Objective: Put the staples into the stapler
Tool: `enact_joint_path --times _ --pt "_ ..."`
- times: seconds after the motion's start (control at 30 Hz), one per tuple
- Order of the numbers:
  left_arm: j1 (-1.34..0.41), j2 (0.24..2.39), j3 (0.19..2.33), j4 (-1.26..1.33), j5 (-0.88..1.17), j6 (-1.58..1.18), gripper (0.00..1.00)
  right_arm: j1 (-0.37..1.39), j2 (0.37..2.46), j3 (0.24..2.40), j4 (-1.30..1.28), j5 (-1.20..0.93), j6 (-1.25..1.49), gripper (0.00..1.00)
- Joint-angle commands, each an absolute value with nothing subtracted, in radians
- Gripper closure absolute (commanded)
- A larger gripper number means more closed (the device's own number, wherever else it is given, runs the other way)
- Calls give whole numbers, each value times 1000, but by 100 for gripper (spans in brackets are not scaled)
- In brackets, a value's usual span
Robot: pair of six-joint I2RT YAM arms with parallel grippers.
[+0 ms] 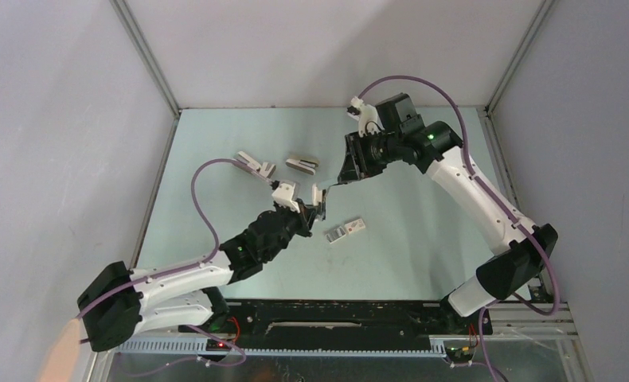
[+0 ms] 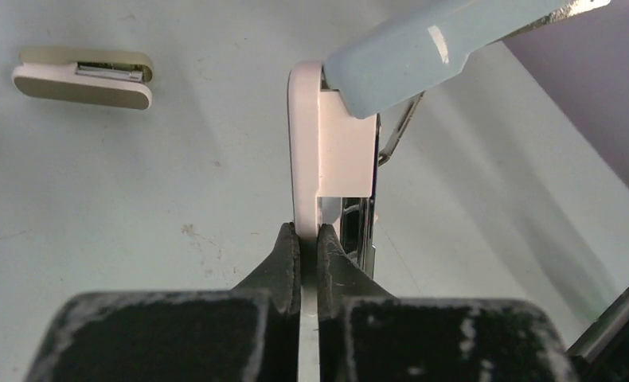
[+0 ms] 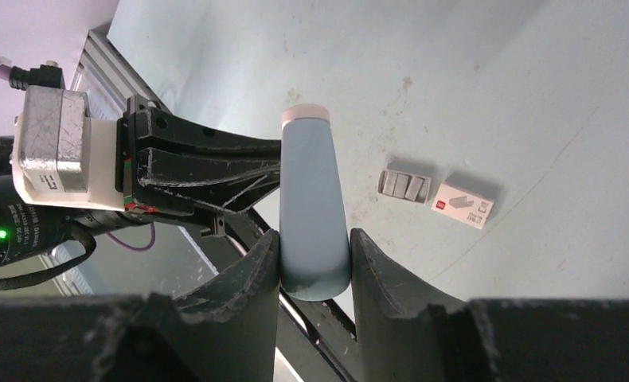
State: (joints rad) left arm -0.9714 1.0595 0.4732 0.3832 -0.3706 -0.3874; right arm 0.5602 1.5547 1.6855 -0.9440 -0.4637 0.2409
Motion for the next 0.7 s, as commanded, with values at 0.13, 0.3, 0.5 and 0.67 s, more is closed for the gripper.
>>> enact_joint_path --times 0.13,0.3,0.5,0.67 --pt "-847 1077 437 353 -254 -604 100 534 1597 1721 -743 -325 303 37" --pt "-789 1091 434 362 -193 -680 100 533 1532 1640 -634 -263 343 23" --pt "-685 1127 410 429 -67 -825 100 589 1400 1367 -410 -163 426 20" --pt "-628 1183 397 551 84 -942 100 730 1347 1175 -241 37 461 19"
